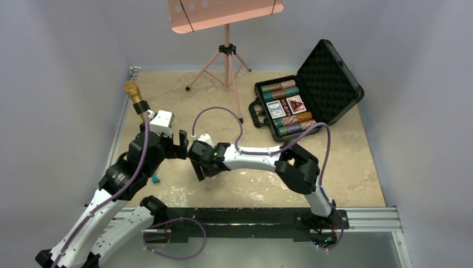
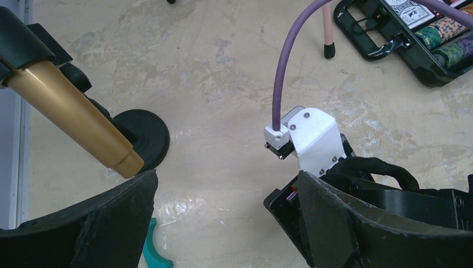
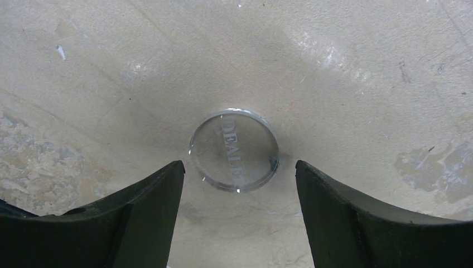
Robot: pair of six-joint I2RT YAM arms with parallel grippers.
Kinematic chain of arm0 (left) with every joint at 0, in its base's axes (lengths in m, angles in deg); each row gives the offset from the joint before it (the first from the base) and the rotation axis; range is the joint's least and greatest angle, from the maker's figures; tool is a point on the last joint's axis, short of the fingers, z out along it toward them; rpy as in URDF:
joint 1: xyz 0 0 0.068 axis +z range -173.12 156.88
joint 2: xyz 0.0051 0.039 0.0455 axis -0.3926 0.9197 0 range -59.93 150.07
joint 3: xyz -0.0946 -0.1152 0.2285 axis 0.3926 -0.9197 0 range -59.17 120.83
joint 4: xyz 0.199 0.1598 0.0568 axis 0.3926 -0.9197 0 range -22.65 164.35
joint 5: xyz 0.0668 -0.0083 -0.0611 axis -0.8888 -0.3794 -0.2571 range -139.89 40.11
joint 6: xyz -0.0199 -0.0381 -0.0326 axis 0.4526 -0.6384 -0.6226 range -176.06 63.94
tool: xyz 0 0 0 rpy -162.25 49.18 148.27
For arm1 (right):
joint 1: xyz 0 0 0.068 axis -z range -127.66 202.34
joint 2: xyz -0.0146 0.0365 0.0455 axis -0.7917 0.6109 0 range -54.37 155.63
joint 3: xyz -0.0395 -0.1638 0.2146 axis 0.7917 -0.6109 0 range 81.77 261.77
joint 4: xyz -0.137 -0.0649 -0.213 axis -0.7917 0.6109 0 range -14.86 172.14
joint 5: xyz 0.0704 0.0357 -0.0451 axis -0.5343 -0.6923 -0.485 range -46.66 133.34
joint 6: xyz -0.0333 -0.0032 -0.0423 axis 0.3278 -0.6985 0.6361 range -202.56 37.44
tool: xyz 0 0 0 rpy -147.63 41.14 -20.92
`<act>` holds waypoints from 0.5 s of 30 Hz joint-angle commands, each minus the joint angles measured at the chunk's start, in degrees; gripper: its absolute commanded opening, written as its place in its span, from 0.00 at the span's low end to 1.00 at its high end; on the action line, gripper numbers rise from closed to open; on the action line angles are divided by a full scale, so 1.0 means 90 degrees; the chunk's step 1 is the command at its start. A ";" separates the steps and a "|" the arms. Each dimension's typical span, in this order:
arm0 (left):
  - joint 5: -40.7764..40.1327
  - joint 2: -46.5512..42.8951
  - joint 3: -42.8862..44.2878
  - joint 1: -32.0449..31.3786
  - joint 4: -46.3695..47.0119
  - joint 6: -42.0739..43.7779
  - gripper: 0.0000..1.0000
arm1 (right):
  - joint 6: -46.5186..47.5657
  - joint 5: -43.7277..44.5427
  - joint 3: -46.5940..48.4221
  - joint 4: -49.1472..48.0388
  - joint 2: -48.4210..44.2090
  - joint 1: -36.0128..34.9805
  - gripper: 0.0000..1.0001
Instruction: Pack up texas hold em set
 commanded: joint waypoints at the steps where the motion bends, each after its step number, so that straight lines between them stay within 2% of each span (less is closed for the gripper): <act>1: 0.0047 -0.0012 -0.0037 -0.0010 0.0231 0.0054 0.99 | 0.0087 0.0104 0.0399 0.0004 0.0087 -0.0005 0.76; 15: 0.0075 -0.0002 -0.0036 -0.0012 0.0247 0.0053 0.99 | 0.0169 0.0314 0.0480 0.0178 0.0395 -0.0005 0.70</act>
